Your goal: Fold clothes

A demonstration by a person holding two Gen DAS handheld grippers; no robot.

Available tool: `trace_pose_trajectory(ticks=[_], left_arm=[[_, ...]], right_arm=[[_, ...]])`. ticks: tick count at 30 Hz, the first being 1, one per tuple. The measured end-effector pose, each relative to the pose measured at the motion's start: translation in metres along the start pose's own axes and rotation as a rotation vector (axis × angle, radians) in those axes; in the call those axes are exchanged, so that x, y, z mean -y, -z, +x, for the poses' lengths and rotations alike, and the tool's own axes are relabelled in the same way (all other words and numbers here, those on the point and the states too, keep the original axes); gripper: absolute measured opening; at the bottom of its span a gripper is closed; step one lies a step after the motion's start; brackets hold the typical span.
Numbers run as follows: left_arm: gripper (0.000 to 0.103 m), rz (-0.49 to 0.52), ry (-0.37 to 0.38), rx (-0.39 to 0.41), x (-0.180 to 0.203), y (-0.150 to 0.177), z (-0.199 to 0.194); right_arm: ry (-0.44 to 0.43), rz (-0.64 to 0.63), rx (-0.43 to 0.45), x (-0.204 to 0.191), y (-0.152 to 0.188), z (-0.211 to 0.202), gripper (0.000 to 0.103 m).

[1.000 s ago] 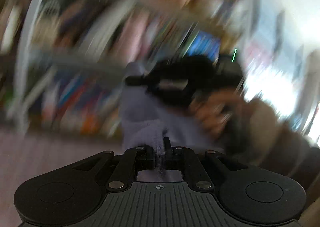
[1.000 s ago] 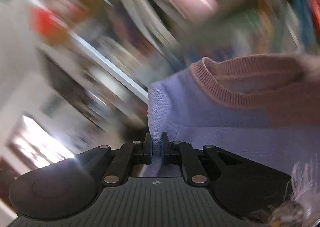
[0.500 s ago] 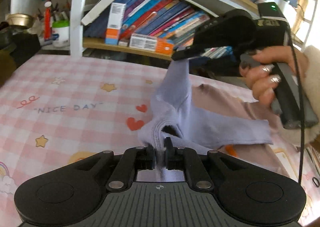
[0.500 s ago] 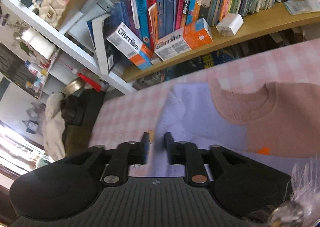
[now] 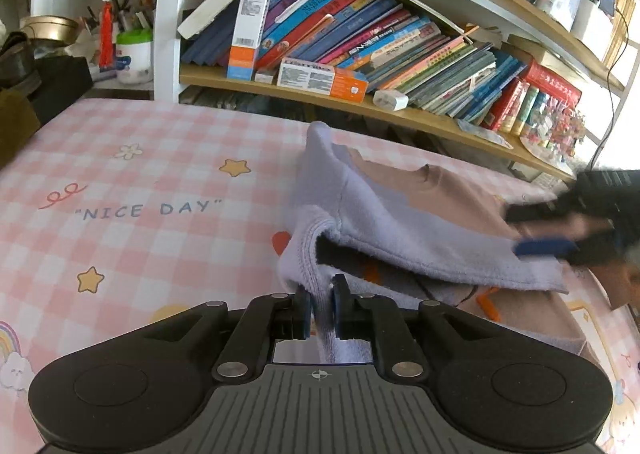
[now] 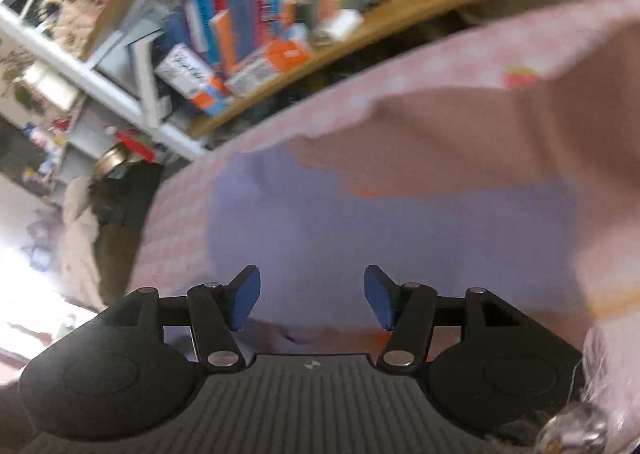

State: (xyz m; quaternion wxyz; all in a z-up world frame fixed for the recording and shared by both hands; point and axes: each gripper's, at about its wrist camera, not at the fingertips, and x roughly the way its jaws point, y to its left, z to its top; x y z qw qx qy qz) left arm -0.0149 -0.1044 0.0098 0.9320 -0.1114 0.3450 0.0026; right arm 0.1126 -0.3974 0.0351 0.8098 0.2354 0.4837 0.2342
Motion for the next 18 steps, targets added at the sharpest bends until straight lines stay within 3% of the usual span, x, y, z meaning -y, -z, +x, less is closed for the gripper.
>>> trace_pose_trajectory(ticks=[4, 8, 13, 18], left_arm=[[0.017, -0.011, -0.028, 0.003, 0.001, 0.003, -0.004], [0.029, -0.025, -0.074, 0.016, 0.002, 0.006, -0.013], [0.038, -0.03, -0.109, 0.024, 0.007, 0.013, -0.026], [0.041, -0.058, -0.109, 0.019, 0.011, 0.023, -0.037]], right_arm=[[0.066, 0.042, -0.005, 0.032, 0.018, -0.023, 0.056], [0.129, 0.038, -0.008, 0.051, 0.035, -0.04, 0.055], [0.226, -0.087, -0.004, 0.055, 0.055, -0.052, 0.056], [0.245, -0.127, -0.001, 0.056, 0.061, -0.053, 0.055]])
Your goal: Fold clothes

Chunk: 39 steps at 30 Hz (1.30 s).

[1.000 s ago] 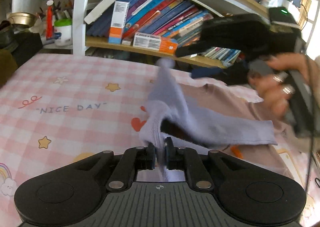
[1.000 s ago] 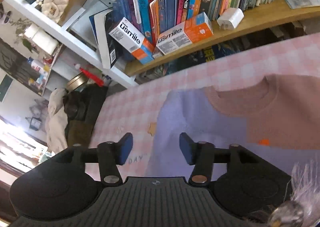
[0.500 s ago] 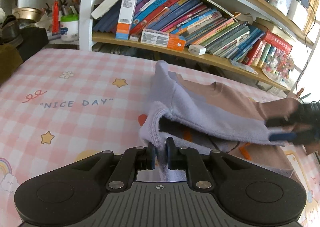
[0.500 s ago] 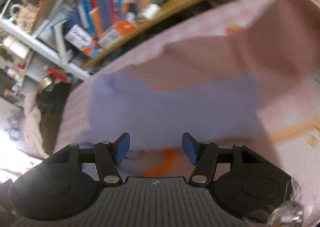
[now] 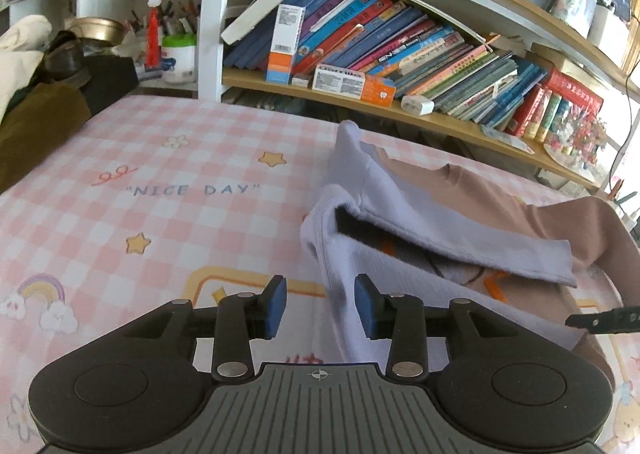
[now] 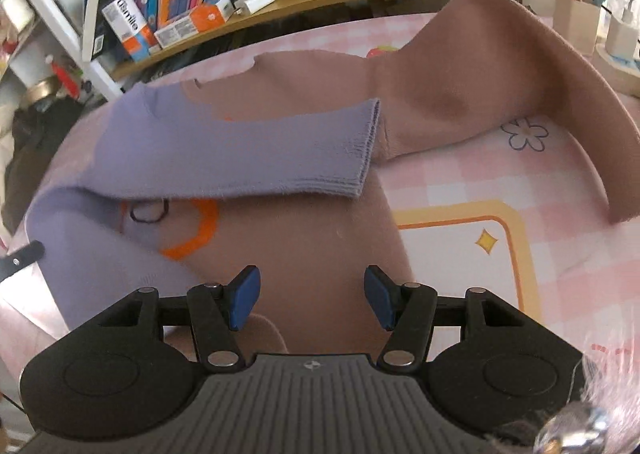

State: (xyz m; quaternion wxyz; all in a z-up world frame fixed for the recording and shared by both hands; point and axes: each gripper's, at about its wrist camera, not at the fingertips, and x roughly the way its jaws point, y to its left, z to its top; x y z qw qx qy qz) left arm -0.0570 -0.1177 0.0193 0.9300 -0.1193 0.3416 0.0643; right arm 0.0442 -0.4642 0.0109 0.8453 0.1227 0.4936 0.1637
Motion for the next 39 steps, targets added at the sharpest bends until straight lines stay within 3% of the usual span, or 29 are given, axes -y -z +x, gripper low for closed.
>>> trace_pose_trajectory(ticks=[3, 6, 14, 19, 20, 22, 23, 24, 28, 32, 36, 39], left_arm=[[0.056, -0.01, 0.007, -0.005, 0.003, 0.004, -0.005], [0.063, -0.009, 0.016, -0.011, 0.008, 0.008, -0.008], [0.064, -0.021, 0.016, -0.052, 0.012, 0.019, -0.002], [0.063, -0.098, 0.041, -0.099, 0.012, 0.025, 0.014], [0.06, -0.116, 0.053, -0.106, 0.012, 0.026, 0.016], [0.04, -0.14, 0.082, -0.112, 0.013, 0.026, 0.015], [0.013, -0.145, 0.098, -0.11, 0.011, 0.024, 0.01], [0.004, -0.149, 0.115, -0.108, 0.01, 0.022, 0.004], [0.004, -0.165, 0.162, -0.095, 0.003, 0.014, -0.018], [0.004, -0.147, 0.087, -0.071, -0.019, 0.0, -0.043], [0.01, -0.054, -0.08, -0.151, -0.027, 0.002, -0.035], [0.015, -0.027, -0.122, -0.152, -0.024, 0.004, -0.034]], right_arm=[[0.011, -0.022, 0.004, 0.001, 0.003, -0.001, 0.055], [0.022, -0.044, 0.008, 0.001, 0.007, -0.001, 0.055], [0.016, -0.047, 0.005, 0.002, 0.01, -0.003, 0.055], [0.009, -0.043, 0.003, 0.002, 0.011, -0.005, 0.055], [0.007, -0.042, 0.002, 0.002, 0.011, -0.005, 0.055], [0.01, -0.036, 0.002, 0.003, 0.01, -0.005, 0.055], [0.011, -0.033, 0.004, 0.004, 0.009, -0.005, 0.055], [0.013, -0.029, 0.005, 0.004, 0.008, -0.006, 0.055], [0.02, -0.014, 0.006, 0.008, 0.006, -0.006, 0.055], [0.021, -0.013, 0.001, 0.009, 0.005, -0.004, 0.055], [0.015, -0.005, 0.001, 0.01, 0.005, -0.001, 0.055], [0.004, 0.013, 0.016, 0.011, 0.0, 0.0, 0.055]])
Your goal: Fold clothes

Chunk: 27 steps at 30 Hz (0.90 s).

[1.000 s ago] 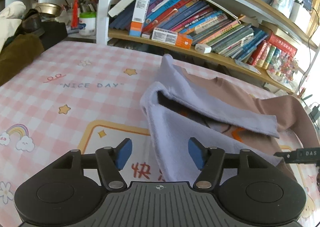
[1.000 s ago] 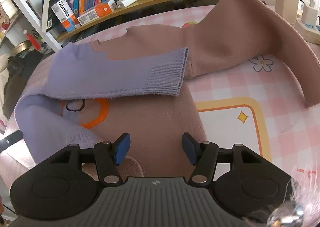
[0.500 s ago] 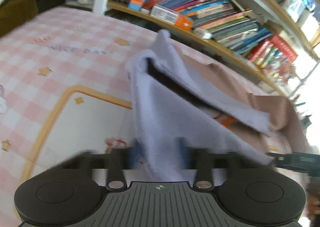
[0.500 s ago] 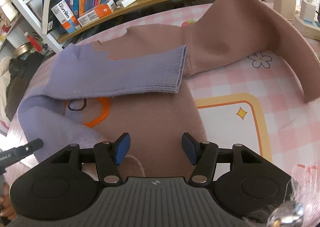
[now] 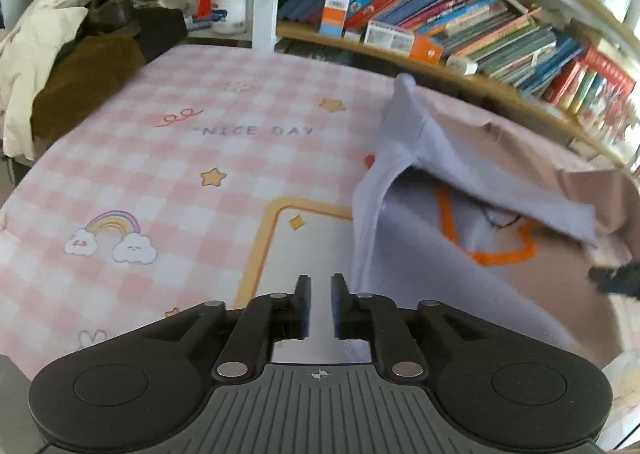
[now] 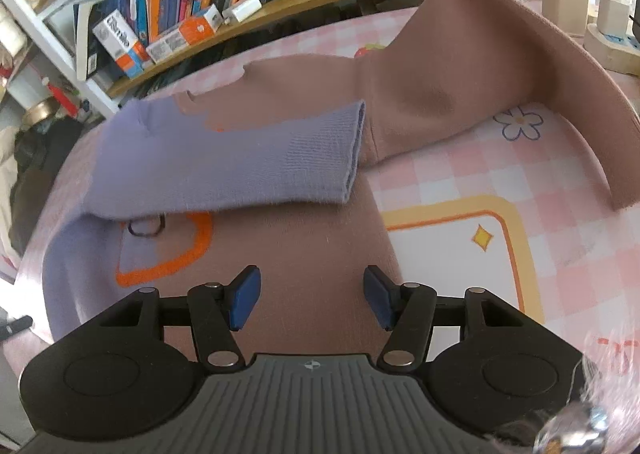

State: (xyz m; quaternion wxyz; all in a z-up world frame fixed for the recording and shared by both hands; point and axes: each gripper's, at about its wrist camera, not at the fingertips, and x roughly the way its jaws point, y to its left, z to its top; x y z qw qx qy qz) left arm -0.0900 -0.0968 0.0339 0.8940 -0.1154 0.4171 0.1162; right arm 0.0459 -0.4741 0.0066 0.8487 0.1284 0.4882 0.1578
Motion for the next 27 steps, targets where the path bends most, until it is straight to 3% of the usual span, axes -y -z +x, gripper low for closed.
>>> trace_pose_trajectory(ticks=[4, 9, 10, 11, 13, 18, 22, 24, 27], left_arm=[[0.016, 0.019, -0.009, 0.071, 0.01, -0.002, -0.01], [0.016, 0.171, 0.056, 0.163, 0.046, -0.011, -0.016], [0.017, 0.207, 0.075, 0.178, 0.056, -0.012, -0.016], [0.021, 0.243, 0.093, 0.193, 0.066, -0.014, -0.016], [0.026, 0.334, 0.125, 0.201, 0.094, -0.016, -0.01], [0.036, 0.559, 0.187, 0.211, 0.159, -0.013, 0.013], [0.039, 0.711, 0.221, 0.245, 0.205, -0.011, 0.028], [0.051, 0.752, 0.221, 0.282, 0.218, -0.011, 0.027], [0.061, 0.805, 0.217, 0.334, 0.234, -0.01, 0.024]], right_arm=[[-0.04, 0.088, 0.01, 0.01, -0.016, 0.011, 0.053], [-0.08, 0.209, 0.012, 0.02, -0.037, 0.025, 0.049], [-0.082, 0.228, 0.011, 0.021, -0.04, 0.026, 0.037], [-0.085, 0.247, 0.009, 0.022, -0.042, 0.028, 0.033], [-0.109, 0.255, 0.018, 0.021, -0.044, 0.024, 0.006], [-0.223, 0.185, 0.07, 0.006, -0.049, -0.002, 0.005], [-0.319, 0.127, 0.105, -0.009, -0.053, -0.024, 0.005], [-0.368, 0.101, 0.108, -0.019, -0.055, -0.034, 0.005], [-0.415, 0.104, 0.105, -0.027, -0.058, -0.042, 0.005]])
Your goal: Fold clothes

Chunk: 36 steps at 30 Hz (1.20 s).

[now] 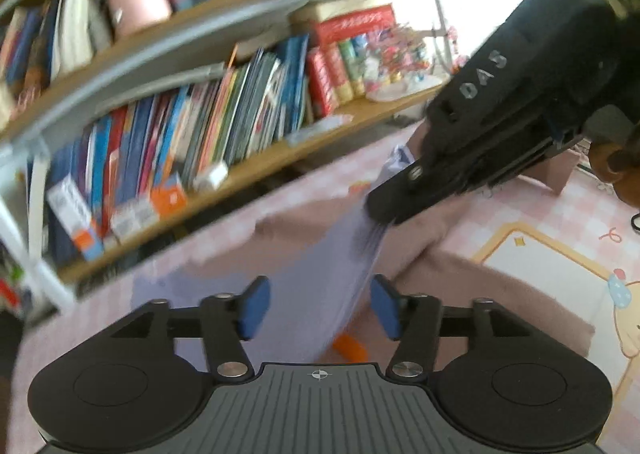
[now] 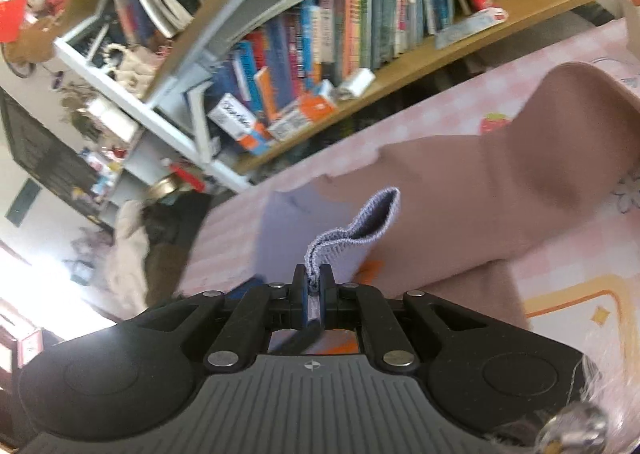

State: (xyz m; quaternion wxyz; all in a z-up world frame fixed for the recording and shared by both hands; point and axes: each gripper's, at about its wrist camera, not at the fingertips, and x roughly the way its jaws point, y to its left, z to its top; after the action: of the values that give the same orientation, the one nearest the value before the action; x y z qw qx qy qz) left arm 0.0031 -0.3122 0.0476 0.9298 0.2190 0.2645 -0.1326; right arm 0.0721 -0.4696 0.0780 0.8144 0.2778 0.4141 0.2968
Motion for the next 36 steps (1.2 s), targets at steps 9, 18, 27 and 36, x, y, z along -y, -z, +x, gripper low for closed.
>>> trace_pose_trajectory(ticks=[9, 18, 27, 36], left_arm=[[0.061, 0.093, -0.029, 0.037, 0.014, -0.004, 0.003], [0.005, 0.051, -0.038, 0.035, -0.003, -0.001, 0.019], [0.004, -0.359, -0.329, 0.029, -0.195, 0.037, -0.003], [0.004, -0.504, -0.566, -0.058, -0.357, 0.101, -0.029]], right_arm=[[-0.038, 0.009, -0.015, -0.008, -0.003, -0.003, 0.005], [0.017, 0.015, 0.01, -0.005, 0.0, -0.012, 0.032], [0.406, -0.045, -0.012, 0.02, 0.032, -0.009, 0.043], [0.728, -0.101, -0.093, 0.032, 0.081, 0.005, 0.043]])
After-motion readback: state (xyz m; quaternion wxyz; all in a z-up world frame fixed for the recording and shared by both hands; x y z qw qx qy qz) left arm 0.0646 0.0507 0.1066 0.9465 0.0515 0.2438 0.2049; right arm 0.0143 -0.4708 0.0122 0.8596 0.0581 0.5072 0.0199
